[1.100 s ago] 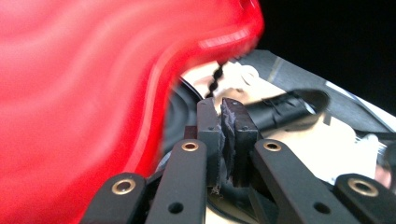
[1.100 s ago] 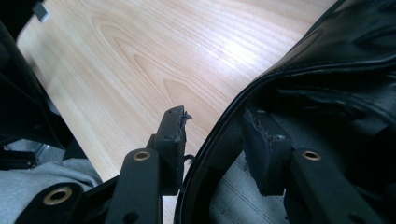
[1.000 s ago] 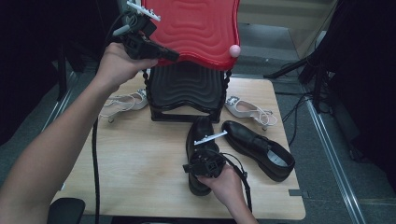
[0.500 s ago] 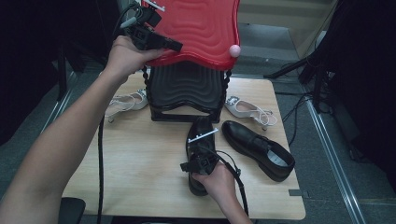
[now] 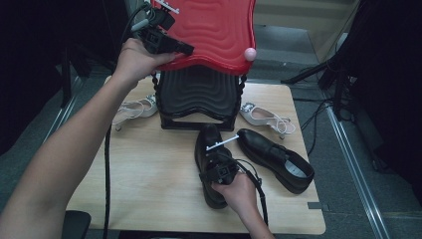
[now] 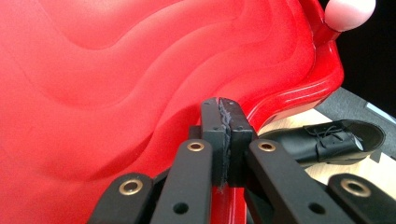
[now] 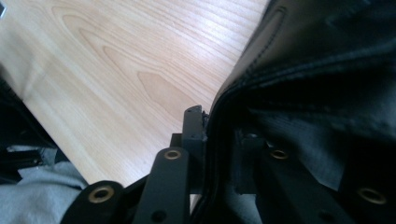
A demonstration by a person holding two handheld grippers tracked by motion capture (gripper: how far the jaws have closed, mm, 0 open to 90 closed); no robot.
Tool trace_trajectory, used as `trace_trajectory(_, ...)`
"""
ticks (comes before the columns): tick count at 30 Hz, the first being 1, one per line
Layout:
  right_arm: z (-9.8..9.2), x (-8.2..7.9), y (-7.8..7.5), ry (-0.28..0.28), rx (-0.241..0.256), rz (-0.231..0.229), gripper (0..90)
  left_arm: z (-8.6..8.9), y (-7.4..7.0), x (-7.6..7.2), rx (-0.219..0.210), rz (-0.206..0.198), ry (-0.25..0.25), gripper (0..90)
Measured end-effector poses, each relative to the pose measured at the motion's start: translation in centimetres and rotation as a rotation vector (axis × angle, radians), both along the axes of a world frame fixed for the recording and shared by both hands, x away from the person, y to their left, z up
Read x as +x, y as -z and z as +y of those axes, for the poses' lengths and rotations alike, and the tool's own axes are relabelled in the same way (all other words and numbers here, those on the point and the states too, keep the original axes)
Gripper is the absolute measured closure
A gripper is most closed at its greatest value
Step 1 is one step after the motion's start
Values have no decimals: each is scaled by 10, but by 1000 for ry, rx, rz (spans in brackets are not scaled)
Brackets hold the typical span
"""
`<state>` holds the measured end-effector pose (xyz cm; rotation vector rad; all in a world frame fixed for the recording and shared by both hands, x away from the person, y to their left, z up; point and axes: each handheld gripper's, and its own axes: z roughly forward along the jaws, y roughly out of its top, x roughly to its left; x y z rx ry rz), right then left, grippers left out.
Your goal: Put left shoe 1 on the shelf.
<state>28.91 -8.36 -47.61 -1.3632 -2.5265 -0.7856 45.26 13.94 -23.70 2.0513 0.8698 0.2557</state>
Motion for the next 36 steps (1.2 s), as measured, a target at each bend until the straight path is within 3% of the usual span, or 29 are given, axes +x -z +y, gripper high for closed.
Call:
trace_trajectory(3, -5, 0, -2, -15, 6, 2, 839, 1, 1, 0, -10, 3, -2, 899)
trace_trajectory(6, -11, -1, -9, -18, -3, -28, 866, -1, 1, 1, -11, -1, 1, 898)
trace_trajectory(13, -28, -2, -17, -24, 16, -44, 870, -4, 1, 4, -34, 9, 7, 899)
trace_trajectory(22, -43, 3, -26, -10, 115, -50, 871, -2, 2, 3, -38, 12, 1, 900)
trace_trajectory(27, -42, 5, -34, -18, 167, -36, 870, -2, 1, 3, -29, 12, -3, 900)
trace_trajectory(36, -31, 2, -54, -80, 193, -48, 871, -4, -1, 4, -17, 32, -5, 900)
